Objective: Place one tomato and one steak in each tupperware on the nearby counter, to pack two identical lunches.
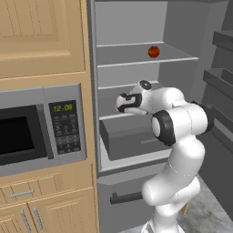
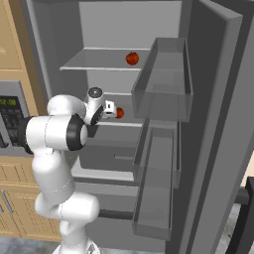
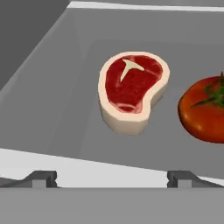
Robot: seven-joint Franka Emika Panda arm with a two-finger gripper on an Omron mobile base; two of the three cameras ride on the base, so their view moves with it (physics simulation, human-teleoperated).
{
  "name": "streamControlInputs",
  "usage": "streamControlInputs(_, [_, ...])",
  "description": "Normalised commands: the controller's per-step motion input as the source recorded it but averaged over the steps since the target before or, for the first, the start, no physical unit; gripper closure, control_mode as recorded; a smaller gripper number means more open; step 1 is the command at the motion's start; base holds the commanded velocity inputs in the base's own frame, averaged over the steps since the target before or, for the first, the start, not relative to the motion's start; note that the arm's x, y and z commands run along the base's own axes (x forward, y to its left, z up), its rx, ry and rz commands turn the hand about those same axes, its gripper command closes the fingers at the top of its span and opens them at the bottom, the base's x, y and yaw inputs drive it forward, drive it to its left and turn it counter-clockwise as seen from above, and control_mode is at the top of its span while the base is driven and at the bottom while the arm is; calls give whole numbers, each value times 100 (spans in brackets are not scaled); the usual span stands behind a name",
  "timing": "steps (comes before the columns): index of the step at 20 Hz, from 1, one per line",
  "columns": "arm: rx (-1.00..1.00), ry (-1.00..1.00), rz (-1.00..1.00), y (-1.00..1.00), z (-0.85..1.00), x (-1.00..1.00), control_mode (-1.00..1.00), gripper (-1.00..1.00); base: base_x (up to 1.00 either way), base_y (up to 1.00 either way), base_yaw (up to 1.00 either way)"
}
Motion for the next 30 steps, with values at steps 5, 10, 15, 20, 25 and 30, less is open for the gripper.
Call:
streamControlInputs(5, [0, 1, 0, 3, -17, 40, -100, -100, 0, 0, 0])
streamControlInputs(10, [0, 1, 0, 2, -20, 39, -100, -100, 0, 0, 0])
streamControlInputs(15, [0, 0, 0, 1, -18, 44, -100, -100, 0, 0, 0])
streamControlInputs(20, [0, 2, 0, 1, -25, 36, -100, -100, 0, 0, 0])
streamControlInputs(25, [0, 6, 0, 2, -55, 4, -100, -100, 0, 0, 0])
streamControlInputs(30, [0, 5, -1, 12, -69, -3, -100, -100, 0, 0, 0])
